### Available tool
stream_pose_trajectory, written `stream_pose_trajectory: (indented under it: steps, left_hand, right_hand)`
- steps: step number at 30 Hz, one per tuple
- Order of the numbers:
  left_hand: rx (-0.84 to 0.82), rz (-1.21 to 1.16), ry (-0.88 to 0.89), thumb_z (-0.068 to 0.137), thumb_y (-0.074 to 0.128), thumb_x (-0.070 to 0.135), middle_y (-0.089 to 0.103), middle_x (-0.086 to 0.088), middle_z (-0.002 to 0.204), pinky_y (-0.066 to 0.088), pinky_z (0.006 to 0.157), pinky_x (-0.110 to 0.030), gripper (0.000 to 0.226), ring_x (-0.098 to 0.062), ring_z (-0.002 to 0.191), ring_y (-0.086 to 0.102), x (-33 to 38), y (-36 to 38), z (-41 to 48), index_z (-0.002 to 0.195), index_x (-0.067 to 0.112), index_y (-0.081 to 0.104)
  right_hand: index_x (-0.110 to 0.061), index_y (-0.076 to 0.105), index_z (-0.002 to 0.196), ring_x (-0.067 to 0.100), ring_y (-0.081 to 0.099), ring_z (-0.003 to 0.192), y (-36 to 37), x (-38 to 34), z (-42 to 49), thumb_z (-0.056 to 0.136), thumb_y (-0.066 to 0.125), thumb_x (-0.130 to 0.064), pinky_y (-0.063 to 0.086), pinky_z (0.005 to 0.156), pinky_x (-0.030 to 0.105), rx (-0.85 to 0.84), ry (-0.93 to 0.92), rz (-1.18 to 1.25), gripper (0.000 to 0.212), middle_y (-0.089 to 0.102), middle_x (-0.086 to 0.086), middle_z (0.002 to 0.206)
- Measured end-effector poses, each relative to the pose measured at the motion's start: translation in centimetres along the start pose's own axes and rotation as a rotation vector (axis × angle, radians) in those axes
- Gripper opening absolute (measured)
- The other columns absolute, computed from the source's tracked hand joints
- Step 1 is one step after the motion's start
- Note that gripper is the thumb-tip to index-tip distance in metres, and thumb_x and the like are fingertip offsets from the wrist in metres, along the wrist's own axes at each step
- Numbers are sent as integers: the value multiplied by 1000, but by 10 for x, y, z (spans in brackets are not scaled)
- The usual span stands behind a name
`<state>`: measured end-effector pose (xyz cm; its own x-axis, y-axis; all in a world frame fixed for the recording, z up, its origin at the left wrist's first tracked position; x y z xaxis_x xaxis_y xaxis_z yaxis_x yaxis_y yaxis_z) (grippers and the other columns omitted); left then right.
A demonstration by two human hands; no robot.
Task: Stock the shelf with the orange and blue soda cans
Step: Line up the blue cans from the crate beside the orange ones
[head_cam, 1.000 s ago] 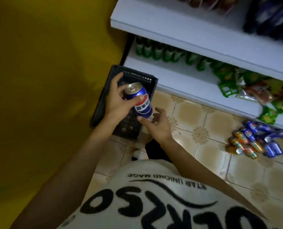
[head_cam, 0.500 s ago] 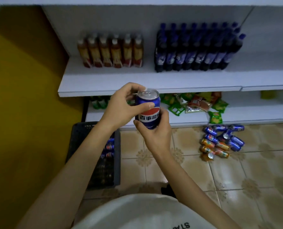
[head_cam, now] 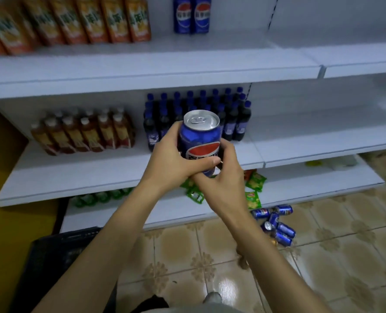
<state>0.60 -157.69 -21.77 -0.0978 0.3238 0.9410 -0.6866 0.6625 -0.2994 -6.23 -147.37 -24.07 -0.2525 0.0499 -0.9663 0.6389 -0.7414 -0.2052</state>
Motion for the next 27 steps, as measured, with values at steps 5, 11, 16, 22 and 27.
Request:
stream_pose_trajectory:
  steps: [5,11,16,22,27]
  left_hand:
    - [-14,26,141,56,90,30,67,13,108,54,85,-24,72,-2,100,64,68,25,62,119,27,54]
    - [-19,77,259,59,88,29,65,21,101,47,70,-6,67,10,92,61,118,40,127,116,34,53]
    - [-69,94,313,57,86,38,65,20,106,51,75,-11,74,8,94,61,130,45,184,122,35,52]
    - [-226,21,309,67,64,70,59,24,117,48,81,-12,71,6,109,56,111,49,254,129,41,44]
    - [-232,465,198,68,35,88,41,13,146,40,106,-37,95,-6,131,40,40,48,291,147,39,19]
  right_hand:
    - [-26,46,128,-1,60,101,-53,-41,58,73,77,-17,50,79,13,56,-129,11,63,61,-13,114]
    - [-23,47,126,-5,60,96,-87,-69,128,71,78,-17,51,80,13,46,-169,5,63,62,-15,108]
    - [-25,44,129,-1,62,97,-98,-89,181,64,79,-19,53,81,20,116,-229,-33,74,64,-13,108]
    - [-25,46,121,-5,62,92,-98,-84,251,67,82,-19,54,77,17,199,-208,-40,65,62,-17,102]
    - [-25,42,114,-8,58,85,-102,-72,320,63,86,-20,47,69,4,201,-144,-119,68,57,-19,99]
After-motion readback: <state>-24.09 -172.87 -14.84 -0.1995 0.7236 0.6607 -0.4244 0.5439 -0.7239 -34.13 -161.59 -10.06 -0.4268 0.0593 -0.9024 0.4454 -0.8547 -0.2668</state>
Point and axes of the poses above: each hand's wrist, its own z-axis towards the middle knuckle, its own y-axis out of the palm, x = y × z, the point moved 10 cm from there along z, towards the middle knuckle
